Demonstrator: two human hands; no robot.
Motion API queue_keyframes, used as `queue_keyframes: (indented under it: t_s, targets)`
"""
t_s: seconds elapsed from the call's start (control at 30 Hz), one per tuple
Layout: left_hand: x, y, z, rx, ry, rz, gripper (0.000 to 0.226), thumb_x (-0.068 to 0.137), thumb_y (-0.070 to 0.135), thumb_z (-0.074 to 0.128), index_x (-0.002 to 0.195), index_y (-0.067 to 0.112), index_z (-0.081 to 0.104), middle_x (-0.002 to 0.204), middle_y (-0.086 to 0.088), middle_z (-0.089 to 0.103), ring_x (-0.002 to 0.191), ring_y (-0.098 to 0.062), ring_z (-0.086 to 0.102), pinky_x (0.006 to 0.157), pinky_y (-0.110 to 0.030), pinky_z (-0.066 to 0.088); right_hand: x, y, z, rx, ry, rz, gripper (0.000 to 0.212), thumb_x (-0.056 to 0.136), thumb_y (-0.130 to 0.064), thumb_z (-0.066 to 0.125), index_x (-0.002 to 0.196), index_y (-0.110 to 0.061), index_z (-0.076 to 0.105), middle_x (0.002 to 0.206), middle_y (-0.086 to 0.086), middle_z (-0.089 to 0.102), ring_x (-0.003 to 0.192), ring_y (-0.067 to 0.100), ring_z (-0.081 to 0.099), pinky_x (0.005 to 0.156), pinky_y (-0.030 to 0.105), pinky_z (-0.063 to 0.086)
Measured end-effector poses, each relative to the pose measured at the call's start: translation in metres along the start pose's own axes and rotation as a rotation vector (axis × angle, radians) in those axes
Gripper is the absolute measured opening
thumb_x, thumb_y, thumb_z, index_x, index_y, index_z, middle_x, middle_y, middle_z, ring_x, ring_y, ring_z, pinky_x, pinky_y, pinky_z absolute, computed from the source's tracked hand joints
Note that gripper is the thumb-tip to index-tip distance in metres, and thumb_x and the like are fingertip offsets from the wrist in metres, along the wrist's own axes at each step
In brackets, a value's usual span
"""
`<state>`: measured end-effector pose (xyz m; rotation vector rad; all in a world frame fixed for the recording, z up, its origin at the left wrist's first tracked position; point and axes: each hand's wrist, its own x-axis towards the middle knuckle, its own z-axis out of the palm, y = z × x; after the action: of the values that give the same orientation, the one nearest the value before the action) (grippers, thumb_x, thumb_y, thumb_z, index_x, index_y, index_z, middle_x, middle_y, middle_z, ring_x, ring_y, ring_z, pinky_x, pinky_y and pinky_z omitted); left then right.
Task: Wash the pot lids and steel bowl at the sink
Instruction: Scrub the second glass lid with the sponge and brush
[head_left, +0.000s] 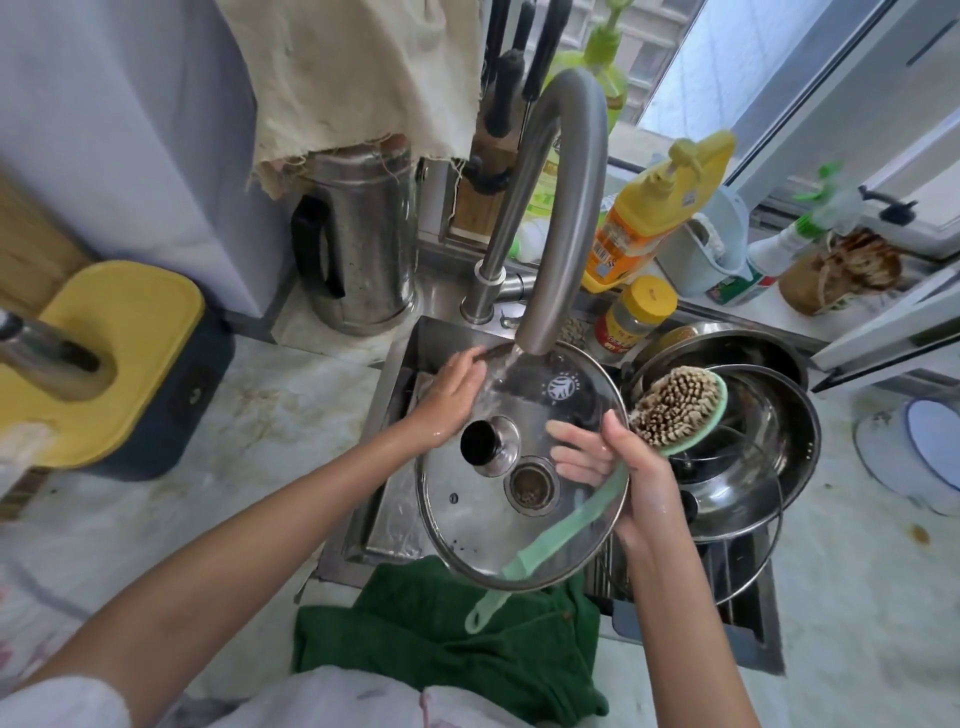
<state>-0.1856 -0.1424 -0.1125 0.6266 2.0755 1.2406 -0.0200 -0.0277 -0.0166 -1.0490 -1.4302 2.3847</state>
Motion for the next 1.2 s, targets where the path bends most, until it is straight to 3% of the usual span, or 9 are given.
queue_keyframes:
  t_s: [0.17,0.27,0.37,0.47,0.63,0.73,0.93,1.07,1.2]
  targets:
    - [0.029,0.025,-0.008,0.266,-0.14,0.4,0.074,0.094,0.058,0.022,0.143,0.007,0.043,0.157,-0.005,0.029,0.146,-0.015,0.02,0.12,-0.034,0.013,0.003,-0.004,0.009,0.104,0.011,0.02,0.05,0.082,-0.033,0.052,0.109,0.009,0.057,0.094,0.02,0.073,0.065,0.021,0.071,0.059,0.025,0.058]
    - [0.037,0.012,-0.021,0.064,-0.21,0.367,0.065,0.097,0.052,0.035,0.149,0.013,0.035,0.159,0.002,0.024,0.146,-0.007,0.02,0.122,-0.04,0.014,0.004,-0.008,0.011,0.197,0.023,0.014,0.032,0.09,-0.029,0.046,0.099,-0.003,0.061,0.088,0.019,0.073,0.063,0.021,0.071,0.056,0.024,0.058]
    - [0.024,0.004,-0.024,-0.061,-0.21,0.298,0.056,0.1,0.04,0.039,0.146,0.007,0.04,0.155,-0.008,0.033,0.146,-0.02,0.024,0.12,-0.042,0.019,0.006,-0.009,0.012,0.253,0.064,0.026,0.052,0.1,-0.029,0.038,0.07,-0.006,0.075,0.084,0.017,0.073,0.06,0.018,0.07,0.055,0.022,0.058]
    - [-0.013,0.003,-0.014,-0.145,-0.017,0.218,0.037,0.102,0.009,0.039,0.138,0.017,0.044,0.15,0.002,0.036,0.142,-0.019,0.027,0.119,-0.03,0.021,0.01,-0.01,0.015,0.322,0.115,0.018,0.034,0.1,-0.024,0.041,0.095,0.003,0.061,0.084,0.018,0.073,0.061,0.02,0.07,0.057,0.023,0.058]
    - [-0.081,0.012,0.044,0.245,0.106,-0.077,0.061,0.097,0.044,0.011,0.151,0.021,-0.005,0.159,0.002,-0.015,0.147,-0.011,-0.015,0.117,-0.027,-0.016,0.021,0.003,0.032,0.3,0.173,-0.064,0.012,0.098,-0.012,0.046,0.091,-0.007,0.053,0.091,0.014,0.073,0.073,0.02,0.071,0.069,0.027,0.06]
    - [-0.106,0.035,0.066,0.433,0.077,0.101,0.069,0.091,0.053,0.002,0.143,0.016,-0.027,0.15,0.0,-0.036,0.139,-0.009,-0.035,0.111,-0.022,-0.023,0.024,0.007,0.036,0.292,0.16,-0.065,0.011,0.099,-0.012,0.045,0.094,-0.007,0.054,0.091,0.009,0.074,0.08,0.019,0.071,0.075,0.029,0.059]
    - [-0.103,0.015,0.024,0.458,-0.12,0.715,0.053,0.103,0.028,0.031,0.151,0.011,0.019,0.159,-0.002,0.019,0.149,-0.016,0.011,0.122,-0.036,0.006,0.025,-0.005,0.023,0.395,0.145,-0.045,0.024,0.101,-0.02,0.04,0.094,-0.003,0.056,0.091,0.013,0.073,0.078,0.021,0.071,0.072,0.029,0.058]
    - [-0.113,0.0,-0.009,0.121,-0.045,0.586,0.035,0.097,0.015,0.047,0.13,0.014,0.057,0.141,0.003,0.052,0.134,-0.007,0.044,0.114,-0.03,0.033,0.027,-0.005,0.018,0.531,0.118,-0.009,0.024,0.099,-0.02,0.042,0.102,0.001,0.053,0.091,0.018,0.073,0.079,0.026,0.072,0.068,0.03,0.06]
    - [-0.097,-0.009,-0.025,0.118,0.219,0.264,0.04,0.096,0.023,0.054,0.137,0.024,0.049,0.15,0.011,0.04,0.138,-0.005,0.035,0.113,-0.028,0.029,0.03,-0.001,0.023,0.623,0.158,0.053,0.038,0.1,-0.02,0.042,0.092,0.009,0.066,0.087,0.02,0.072,0.076,0.028,0.073,0.07,0.035,0.06]
